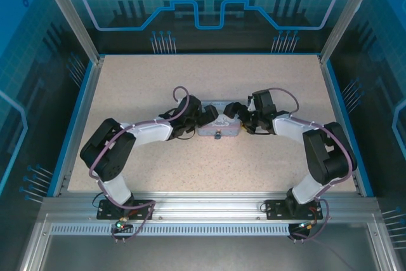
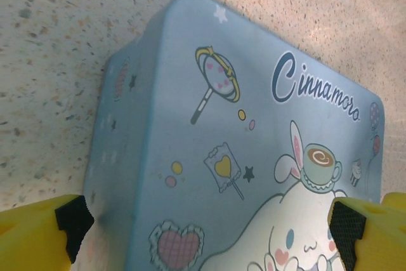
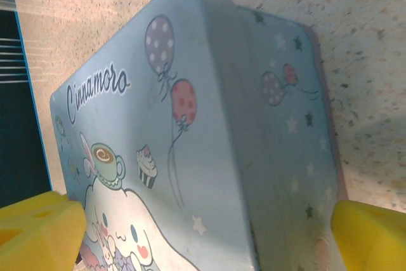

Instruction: Unlock a padlock with a key

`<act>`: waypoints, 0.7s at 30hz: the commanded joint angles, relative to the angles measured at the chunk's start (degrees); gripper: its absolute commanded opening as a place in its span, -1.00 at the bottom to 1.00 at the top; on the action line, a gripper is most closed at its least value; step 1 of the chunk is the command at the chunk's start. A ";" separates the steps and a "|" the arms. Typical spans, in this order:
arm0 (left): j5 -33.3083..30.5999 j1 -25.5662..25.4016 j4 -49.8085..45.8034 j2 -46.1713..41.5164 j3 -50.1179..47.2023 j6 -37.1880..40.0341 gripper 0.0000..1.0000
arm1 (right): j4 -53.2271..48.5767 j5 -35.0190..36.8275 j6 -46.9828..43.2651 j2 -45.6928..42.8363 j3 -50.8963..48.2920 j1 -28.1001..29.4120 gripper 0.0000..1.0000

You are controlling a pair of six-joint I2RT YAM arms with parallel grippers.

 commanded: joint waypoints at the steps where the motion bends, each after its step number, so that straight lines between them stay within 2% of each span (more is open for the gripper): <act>1: -6.29 -0.04 -4.75 -5.38 -0.64 -1.44 0.98 | -1.04 2.74 -0.78 -4.44 -2.20 -1.94 1.00; 5: -11.61 1.67 -12.25 -11.95 -1.31 -1.71 0.98 | -4.65 4.78 -2.94 -8.84 -3.30 -4.50 1.00; 8: -13.23 4.37 -19.08 -16.47 -1.48 -3.01 0.98 | -5.51 2.77 -4.83 -10.60 -3.38 -5.87 1.00; 15: -10.32 15.17 -35.91 -24.98 -3.38 -9.30 0.98 | -9.36 -0.59 -9.95 -10.64 -0.84 -4.05 0.99; 21: -9.19 22.82 -44.84 -28.32 -5.77 -13.06 0.98 | -8.53 -1.48 -9.75 -7.00 0.79 -2.40 0.98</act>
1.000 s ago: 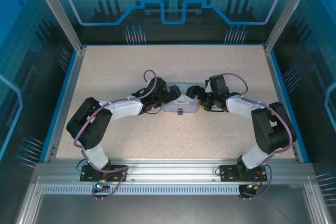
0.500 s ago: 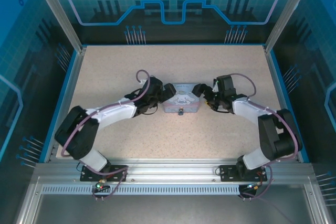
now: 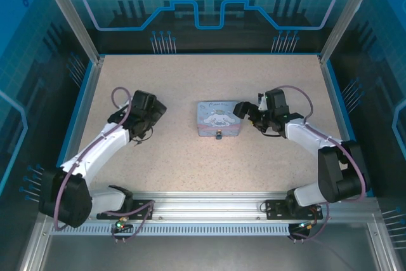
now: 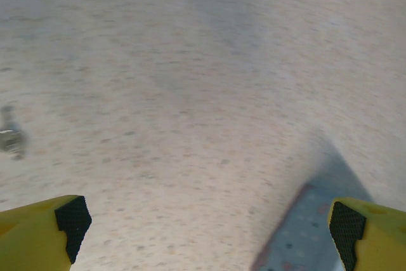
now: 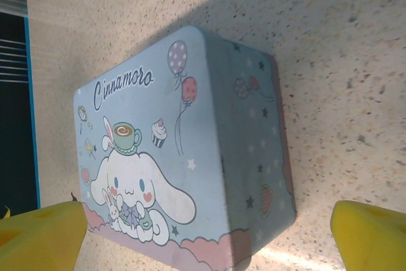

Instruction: Unlock a padlock with a key

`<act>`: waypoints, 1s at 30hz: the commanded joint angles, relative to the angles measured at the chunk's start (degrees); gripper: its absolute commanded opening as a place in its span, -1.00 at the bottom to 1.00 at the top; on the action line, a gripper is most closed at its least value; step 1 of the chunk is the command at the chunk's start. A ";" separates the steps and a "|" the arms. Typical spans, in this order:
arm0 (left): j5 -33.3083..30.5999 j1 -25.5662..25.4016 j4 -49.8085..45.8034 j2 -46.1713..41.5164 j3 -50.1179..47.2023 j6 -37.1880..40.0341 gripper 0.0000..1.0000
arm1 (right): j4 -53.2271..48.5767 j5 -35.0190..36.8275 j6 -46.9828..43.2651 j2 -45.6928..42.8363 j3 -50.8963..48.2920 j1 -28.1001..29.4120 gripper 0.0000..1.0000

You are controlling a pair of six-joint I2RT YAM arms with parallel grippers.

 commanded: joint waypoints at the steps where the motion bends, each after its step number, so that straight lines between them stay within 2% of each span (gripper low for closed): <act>1: 1.81 3.64 -8.98 -1.87 -2.16 -3.90 0.98 | -1.33 -2.02 -1.23 2.54 2.41 1.16 0.97; 5: 1.91 5.62 -12.08 -2.06 -2.34 -4.67 0.93 | -2.10 -1.32 -0.64 2.96 2.63 1.98 0.95; 7: 1.86 6.44 -13.05 -1.36 -1.84 -3.78 0.81 | -3.28 -0.30 -0.43 2.59 2.82 2.14 0.94; 11: 3.78 9.50 -13.25 1.91 -1.93 -3.03 0.44 | -4.91 1.33 -0.47 0.82 3.15 2.71 0.92; 15: 6.37 10.91 -11.32 5.86 -3.19 -3.81 0.19 | -7.25 3.14 -1.42 -1.65 4.02 3.39 0.91; 20: 5.22 10.92 -10.11 9.38 -3.60 -4.06 0.15 | -9.95 4.96 -2.84 -4.30 4.58 3.50 0.91; 26: 3.26 11.05 -10.16 12.90 -3.12 -4.07 -0.01 | -10.90 6.06 -3.25 -6.10 4.61 3.51 0.91; 30: 3.06 11.31 -9.63 15.48 -1.80 -3.93 -0.02 | -11.00 6.03 -3.33 -5.86 4.62 3.54 0.91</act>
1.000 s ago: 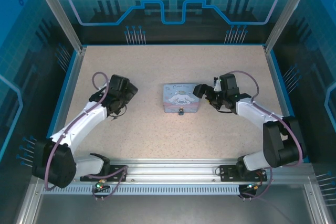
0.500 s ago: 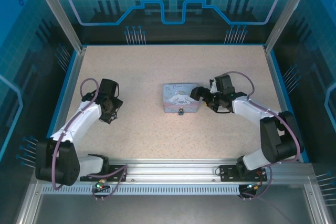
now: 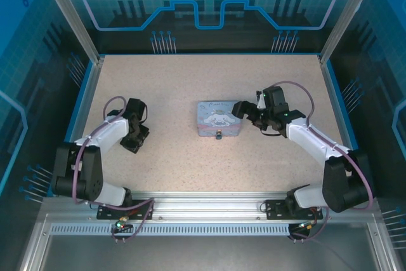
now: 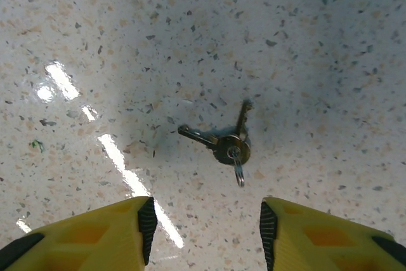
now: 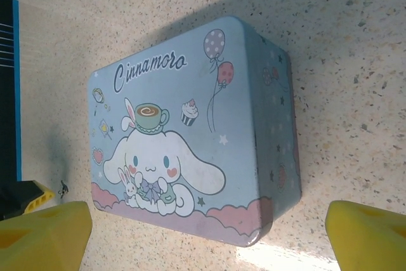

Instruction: Unlock a padlock with a key

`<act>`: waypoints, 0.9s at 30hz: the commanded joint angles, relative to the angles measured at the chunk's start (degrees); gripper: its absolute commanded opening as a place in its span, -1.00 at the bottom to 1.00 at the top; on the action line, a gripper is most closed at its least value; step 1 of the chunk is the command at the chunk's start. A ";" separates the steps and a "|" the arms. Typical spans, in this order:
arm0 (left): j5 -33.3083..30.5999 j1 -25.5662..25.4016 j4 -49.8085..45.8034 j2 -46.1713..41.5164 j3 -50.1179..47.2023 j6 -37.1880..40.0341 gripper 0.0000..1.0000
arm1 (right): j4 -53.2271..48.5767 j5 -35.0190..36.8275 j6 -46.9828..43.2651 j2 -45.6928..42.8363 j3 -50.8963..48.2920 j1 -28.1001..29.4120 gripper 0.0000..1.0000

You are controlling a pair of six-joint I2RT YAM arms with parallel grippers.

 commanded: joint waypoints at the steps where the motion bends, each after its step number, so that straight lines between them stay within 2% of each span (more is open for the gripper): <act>1: -1.40 1.04 -0.13 2.22 1.61 0.10 -0.02 | -1.94 0.93 -0.97 -0.54 1.17 0.63 0.91; 8: -1.91 1.87 0.45 5.73 3.66 0.98 -0.04 | -2.00 1.17 -0.97 -0.71 1.17 0.63 0.91; 16: -1.85 2.00 1.56 7.62 3.44 1.33 -0.15 | -2.63 1.93 -1.14 -1.31 1.16 0.62 0.92; 27: -1.29 2.05 3.24 7.97 1.94 2.72 -0.73 | -3.88 1.92 -1.40 -2.16 2.65 0.63 0.92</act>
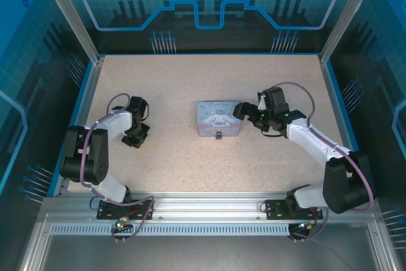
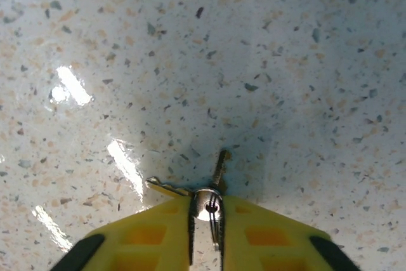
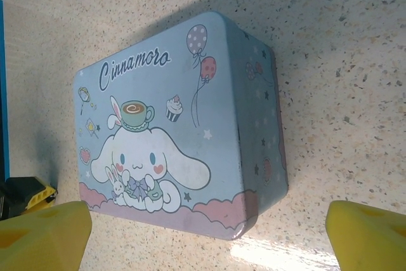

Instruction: Unlock a padlock with a key

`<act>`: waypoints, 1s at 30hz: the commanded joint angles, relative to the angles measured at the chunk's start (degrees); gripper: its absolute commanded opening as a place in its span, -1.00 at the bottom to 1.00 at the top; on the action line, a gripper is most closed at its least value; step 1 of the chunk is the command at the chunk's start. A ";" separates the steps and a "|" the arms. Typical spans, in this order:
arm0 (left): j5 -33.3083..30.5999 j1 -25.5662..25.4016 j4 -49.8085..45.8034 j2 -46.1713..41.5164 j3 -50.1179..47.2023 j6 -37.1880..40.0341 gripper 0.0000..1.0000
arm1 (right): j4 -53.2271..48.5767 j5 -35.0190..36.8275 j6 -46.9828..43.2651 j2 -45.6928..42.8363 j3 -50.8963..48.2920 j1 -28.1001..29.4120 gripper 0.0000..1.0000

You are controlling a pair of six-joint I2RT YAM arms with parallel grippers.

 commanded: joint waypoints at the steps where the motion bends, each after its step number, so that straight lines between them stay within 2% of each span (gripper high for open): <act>1: -0.43 0.72 0.19 0.65 -0.87 1.26 -0.79 | -1.93 0.45 -1.26 -1.62 2.76 0.66 0.93; 4: -0.07 0.72 0.57 -0.33 -0.88 3.34 -1.00 | -2.69 0.38 -1.32 -2.03 3.19 0.72 0.93; 8: 2.02 0.22 1.62 -5.19 -0.18 8.66 -1.00 | -3.27 -0.91 -1.36 -1.90 3.91 0.69 0.92; 11: 7.41 -0.89 5.61 -11.27 0.25 14.22 -1.00 | -2.06 -2.54 -0.81 -2.77 3.61 0.67 0.92; 14: 15.74 -2.50 11.50 -15.88 1.00 18.93 -1.00 | 2.11 -4.69 0.44 -4.09 1.75 0.68 0.93; 19: 23.21 -9.03 23.63 -19.96 1.21 24.10 -1.00 | 7.41 -9.42 1.79 -3.17 0.40 0.69 0.93; 25: 33.26 -16.63 39.76 -16.37 1.07 31.26 -1.00 | 11.68 -14.48 6.10 1.56 0.96 0.60 0.88; 27: 34.28 -18.77 43.93 -15.17 0.82 34.46 -1.00 | 13.20 -15.16 8.48 2.38 0.94 0.60 0.86; 30: 31.41 -22.52 52.86 -15.45 -2.46 42.52 -1.00 | 14.75 -15.32 11.63 2.45 2.62 0.67 0.83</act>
